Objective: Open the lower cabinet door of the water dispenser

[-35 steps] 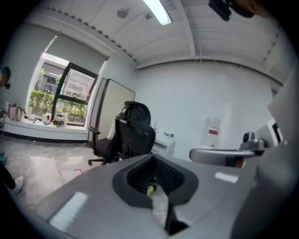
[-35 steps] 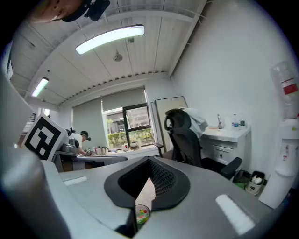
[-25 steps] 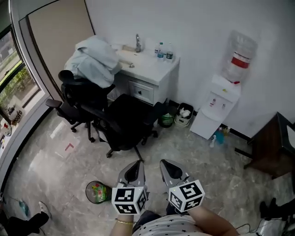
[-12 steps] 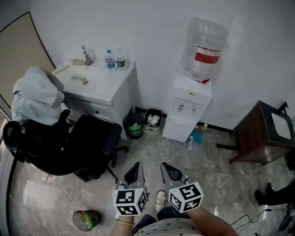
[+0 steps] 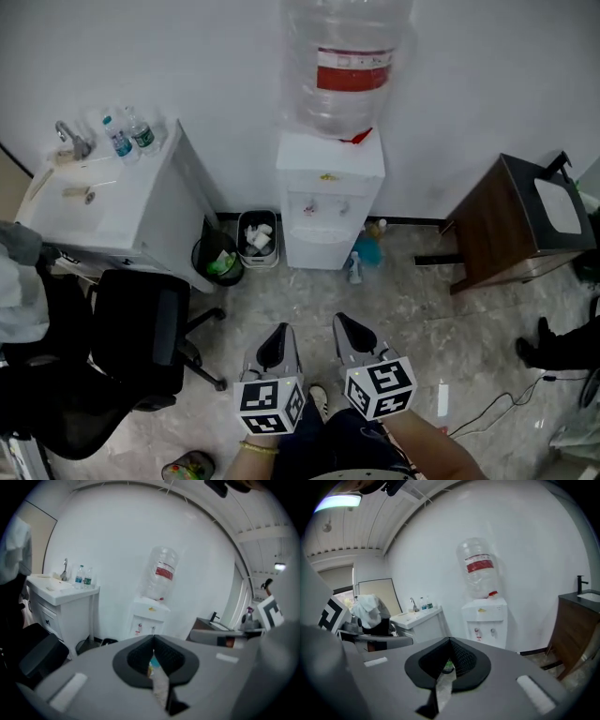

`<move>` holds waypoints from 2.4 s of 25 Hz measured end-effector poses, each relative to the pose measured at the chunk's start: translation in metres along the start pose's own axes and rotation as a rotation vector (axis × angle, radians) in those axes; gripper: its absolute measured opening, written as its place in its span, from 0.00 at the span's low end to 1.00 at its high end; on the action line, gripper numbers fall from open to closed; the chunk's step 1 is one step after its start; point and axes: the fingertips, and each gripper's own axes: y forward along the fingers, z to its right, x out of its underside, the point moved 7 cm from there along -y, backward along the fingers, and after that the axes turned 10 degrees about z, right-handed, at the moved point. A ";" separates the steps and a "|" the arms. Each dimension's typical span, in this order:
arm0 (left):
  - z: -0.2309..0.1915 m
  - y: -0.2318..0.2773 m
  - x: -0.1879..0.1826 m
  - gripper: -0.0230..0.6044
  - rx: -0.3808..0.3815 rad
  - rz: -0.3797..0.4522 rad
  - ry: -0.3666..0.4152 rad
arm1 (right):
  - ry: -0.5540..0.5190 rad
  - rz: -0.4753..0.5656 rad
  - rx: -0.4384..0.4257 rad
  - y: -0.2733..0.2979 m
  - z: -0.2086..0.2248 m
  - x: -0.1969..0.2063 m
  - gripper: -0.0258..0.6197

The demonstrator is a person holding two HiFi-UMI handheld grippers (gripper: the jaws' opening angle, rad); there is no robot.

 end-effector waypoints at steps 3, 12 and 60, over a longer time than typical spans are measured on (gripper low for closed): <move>-0.005 0.056 0.017 0.05 0.027 -0.033 -0.002 | 0.026 -0.026 0.060 0.039 0.042 0.018 0.04; -0.048 0.238 0.137 0.05 0.055 -0.136 0.021 | 0.125 -0.150 0.136 0.181 0.172 0.144 0.17; -0.163 0.252 0.369 0.05 0.012 -0.296 0.020 | 0.163 -0.294 0.079 0.250 0.149 0.423 0.29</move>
